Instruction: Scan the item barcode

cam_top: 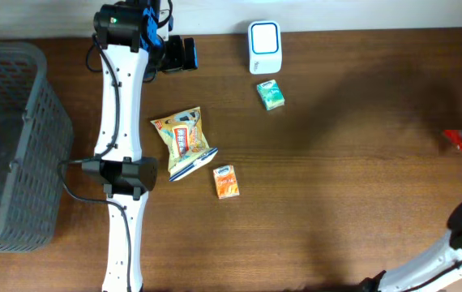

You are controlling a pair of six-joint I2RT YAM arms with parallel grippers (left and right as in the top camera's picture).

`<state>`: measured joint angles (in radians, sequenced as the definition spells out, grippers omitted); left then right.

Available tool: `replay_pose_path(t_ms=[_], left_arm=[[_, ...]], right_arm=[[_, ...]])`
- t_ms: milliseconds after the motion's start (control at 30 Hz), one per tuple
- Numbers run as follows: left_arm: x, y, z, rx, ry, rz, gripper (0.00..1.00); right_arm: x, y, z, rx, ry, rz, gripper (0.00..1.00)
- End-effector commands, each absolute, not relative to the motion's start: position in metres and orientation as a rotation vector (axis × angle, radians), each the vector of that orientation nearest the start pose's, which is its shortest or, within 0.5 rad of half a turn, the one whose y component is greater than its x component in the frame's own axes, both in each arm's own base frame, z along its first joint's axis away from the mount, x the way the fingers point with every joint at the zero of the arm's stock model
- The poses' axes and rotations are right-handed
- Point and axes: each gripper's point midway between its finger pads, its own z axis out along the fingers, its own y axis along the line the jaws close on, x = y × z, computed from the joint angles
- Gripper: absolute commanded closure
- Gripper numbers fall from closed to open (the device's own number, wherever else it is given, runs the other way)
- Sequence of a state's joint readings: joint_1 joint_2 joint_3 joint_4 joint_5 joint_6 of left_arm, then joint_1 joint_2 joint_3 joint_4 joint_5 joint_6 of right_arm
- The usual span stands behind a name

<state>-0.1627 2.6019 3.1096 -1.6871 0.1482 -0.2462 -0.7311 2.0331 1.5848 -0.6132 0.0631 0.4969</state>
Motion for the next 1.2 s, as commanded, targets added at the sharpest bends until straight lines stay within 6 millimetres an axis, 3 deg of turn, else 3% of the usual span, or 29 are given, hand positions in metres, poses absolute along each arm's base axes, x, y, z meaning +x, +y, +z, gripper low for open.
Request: replay_pose_path(t_ms=[0, 33, 133, 200, 233, 300, 333, 400, 500, 533, 600, 667, 733, 767, 800, 833, 900, 933, 1000, 1033, 1067, 1133, 1167], left_arm=[[0.511, -0.110, 0.208, -0.057, 2.747, -0.305, 0.01], [0.511, -0.110, 0.208, -0.058, 2.747, -0.305, 0.01], [0.511, -0.110, 0.208, -0.058, 2.747, -0.305, 0.01], [0.511, -0.110, 0.208, -0.058, 2.747, -0.306, 0.01], [0.511, -0.110, 0.208, -0.058, 2.747, -0.306, 0.01], [0.511, -0.110, 0.208, -0.058, 2.747, -0.305, 0.01], [0.511, -0.110, 0.208, -0.058, 2.747, -0.305, 0.01], [0.511, -0.110, 0.208, -0.058, 2.747, -0.305, 0.01], [0.511, -0.110, 0.208, -0.058, 2.747, -0.305, 0.01], [0.511, -0.110, 0.208, -0.057, 2.747, -0.305, 0.01], [0.511, -0.110, 0.208, -0.057, 2.747, -0.305, 0.01], [0.511, -0.109, 0.209, -0.057, 2.745, -0.306, 0.01], [0.507, -0.108, 0.225, -0.056, 2.712, -0.311, 0.01], [0.503, -0.106, 0.244, -0.055, 2.674, -0.316, 0.01], [0.498, -0.105, 0.261, -0.051, 2.639, -0.321, 0.01], [0.497, -0.105, 0.265, -0.049, 2.630, -0.323, 0.00], [0.496, -0.105, 0.250, -0.057, 2.684, -0.314, 0.00], [0.494, -0.105, 0.236, -0.064, 2.733, -0.306, 0.01], [0.486, -0.105, 0.210, -0.074, 2.838, -0.303, 0.01], [0.479, -0.106, 0.208, -0.076, 2.866, -0.312, 0.01], [0.472, -0.104, 0.212, -0.076, 2.876, -0.308, 0.01], [0.440, -0.091, 0.232, -0.084, 2.901, -0.237, 0.01], [0.425, -0.087, 0.234, -0.089, 2.925, -0.214, 0.01]], right_arm=[[0.360, -0.362, 0.089, 1.479, 2.155, -0.198, 0.42], [0.357, -0.365, 0.097, 1.482, 2.134, -0.204, 0.03], [0.352, -0.374, 0.161, 1.436, 2.013, -0.178, 0.01], [0.367, -0.355, 0.206, 1.319, 1.966, -0.009, 0.01], [0.374, -0.344, 0.214, 1.271, 1.970, 0.061, 0.04], [0.372, -0.338, 0.193, 1.288, 2.036, 0.073, 0.78], [0.362, -0.342, 0.167, 1.364, 2.083, 0.028, 0.96], [0.340, -0.350, 0.103, 1.508, 2.197, -0.087, 0.96], [0.317, -0.348, 0.038, 1.636, 2.336, -0.162, 0.96], [0.308, -0.348, 0.027, 1.669, 2.370, -0.198, 0.96], [0.309, -0.348, 0.040, 1.662, 2.361, -0.196, 0.96], [0.315, -0.352, 0.087, 1.623, 2.307, -0.203, 0.96], [0.335, -0.341, 0.149, 1.527, 2.228, -0.055, 0.92], [0.358, -0.317, 0.193, 1.404, 2.172, 0.176, 0.88], [0.379, -0.279, 0.231, 1.250, 2.126, 0.454, 0.78], [0.393, -0.234, 0.255, 1.121, 2.120, 0.703, 0.70], [0.399, -0.176, 0.244, 1.053, 2.259, 0.834, 0.39], [0.405, -0.137, 0.238, 0.893, 2.372, 0.858, 0.04], [0.412, -0.081, 0.224, 0.727, 2.531, 0.814, 0.02], [0.415, -0.063, 0.218, 0.670, 2.589, 0.754, 0.01], [0.418, -0.039, 0.213, 0.586, 2.645, 0.693, 0.01], [0.425, 0.006, 0.207, 0.418, 2.712, 0.574, 0.02], [0.426, 0.019, 0.206, 0.374, 2.721, 0.544, 0.01]])
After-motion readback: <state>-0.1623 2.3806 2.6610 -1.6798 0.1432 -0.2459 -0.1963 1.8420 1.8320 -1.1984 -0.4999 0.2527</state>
